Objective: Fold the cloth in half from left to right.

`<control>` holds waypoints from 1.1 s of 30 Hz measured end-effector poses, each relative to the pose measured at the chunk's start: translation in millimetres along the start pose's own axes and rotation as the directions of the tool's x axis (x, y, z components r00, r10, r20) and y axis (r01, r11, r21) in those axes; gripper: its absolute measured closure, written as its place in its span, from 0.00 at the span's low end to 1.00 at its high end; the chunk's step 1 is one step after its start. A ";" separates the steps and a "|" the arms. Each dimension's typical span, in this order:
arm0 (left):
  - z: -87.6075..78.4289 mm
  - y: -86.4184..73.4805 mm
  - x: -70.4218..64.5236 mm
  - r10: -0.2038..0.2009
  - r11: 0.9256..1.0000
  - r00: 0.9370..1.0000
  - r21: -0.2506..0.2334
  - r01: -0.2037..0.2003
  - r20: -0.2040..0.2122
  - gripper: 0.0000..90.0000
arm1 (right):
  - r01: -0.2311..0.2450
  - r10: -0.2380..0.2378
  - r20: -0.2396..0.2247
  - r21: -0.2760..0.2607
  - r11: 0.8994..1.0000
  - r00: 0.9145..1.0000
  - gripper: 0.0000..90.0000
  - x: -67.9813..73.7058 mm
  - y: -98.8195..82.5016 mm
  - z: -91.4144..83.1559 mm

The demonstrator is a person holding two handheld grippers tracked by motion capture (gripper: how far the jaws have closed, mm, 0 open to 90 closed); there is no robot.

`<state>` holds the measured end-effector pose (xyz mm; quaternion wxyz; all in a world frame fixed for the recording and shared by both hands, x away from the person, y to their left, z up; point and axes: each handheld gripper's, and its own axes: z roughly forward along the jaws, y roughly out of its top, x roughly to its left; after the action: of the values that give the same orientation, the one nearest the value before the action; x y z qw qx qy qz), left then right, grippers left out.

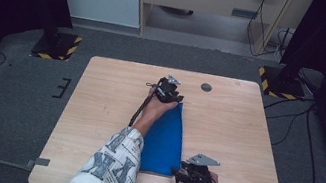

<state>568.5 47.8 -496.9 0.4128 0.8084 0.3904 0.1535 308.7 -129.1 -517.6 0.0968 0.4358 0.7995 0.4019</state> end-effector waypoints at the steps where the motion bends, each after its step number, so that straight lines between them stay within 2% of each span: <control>1: 0.0 0.0 0.0 0.000 1.000 1.000 0.000 0.000 0.000 0.64 | 0.000 0.000 0.000 0.000 1.000 1.000 0.56 0.0 0.0 0.0; 2: -0.3 0.7 -1.0 0.008 1.000 1.000 -0.013 -0.009 -0.011 0.58 | 0.014 -0.014 0.008 0.002 1.000 1.000 0.49 -0.3 -0.2 -0.5; 4: -1.1 1.4 -1.7 0.012 1.000 1.000 -0.022 -0.013 -0.010 0.51 | 0.033 -0.033 0.016 0.010 0.999 0.999 0.41 -0.1 -0.4 -0.1; 6: -1.9 1.9 -2.0 0.012 1.000 1.000 -0.027 -0.012 -0.005 0.45 | 0.038 -0.038 0.031 0.002 0.999 0.999 0.34 -0.3 -0.4 0.1; 7: -1.9 1.9 -2.0 0.012 1.000 1.000 -0.027 -0.012 -0.005 0.43 | 0.038 -0.038 0.031 0.002 0.999 0.999 0.34 -0.3 -0.4 0.1; 8: -3.5 2.9 -2.6 0.017 0.999 1.000 -0.032 -0.017 0.000 0.40 | 0.035 -0.034 0.035 -0.007 0.999 0.999 0.28 -0.7 0.8 0.4; 11: -6.5 4.7 -2.8 0.010 0.999 1.000 -0.045 -0.010 0.007 0.33 | 0.037 -0.036 0.040 -0.022 0.999 0.999 0.21 -0.9 3.3 -0.2; 14: -10.2 6.5 -3.7 0.021 0.999 1.000 -0.035 -0.021 0.006 0.26 | 0.039 -0.037 0.041 -0.035 0.999 0.998 0.17 -2.2 6.3 -0.6; 19: -15.1 8.0 -4.9 0.028 0.999 1.000 -0.029 -0.028 0.008 0.18 | 0.033 -0.031 0.044 -0.040 0.999 0.999 0.14 -4.7 9.4 -0.7; 22: -19.7 9.4 -7.8 0.035 0.999 0.999 -0.024 -0.034 0.021 0.14 | 0.041 -0.038 0.066 -0.057 0.998 0.997 0.13 -8.4 8.9 -0.3; 27: -31.5 10.9 -13.8 0.056 0.998 0.998 0.000 -0.056 0.022 0.12 | 0.040 -0.035 0.075 -0.067 0.997 0.997 0.12 -13.7 12.2 -2.4; 30: -42.4 10.3 -15.9 0.074 0.997 0.997 -0.008 -0.074 0.015 0.12 | 0.049 -0.044 0.080 -0.069 0.996 0.996 0.12 -16.7 16.0 -1.1; 33: -51.5 7.0 -15.7 0.069 0.998 0.997 -0.015 -0.069 0.019 0.12 | 0.044 -0.039 0.082 -0.066 0.997 0.996 0.12 -19.6 21.6 1.8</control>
<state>532.5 61.6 -458.7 0.4168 0.8200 0.3570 0.1624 334.8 -136.8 -506.9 0.1521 0.4313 0.7897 0.4089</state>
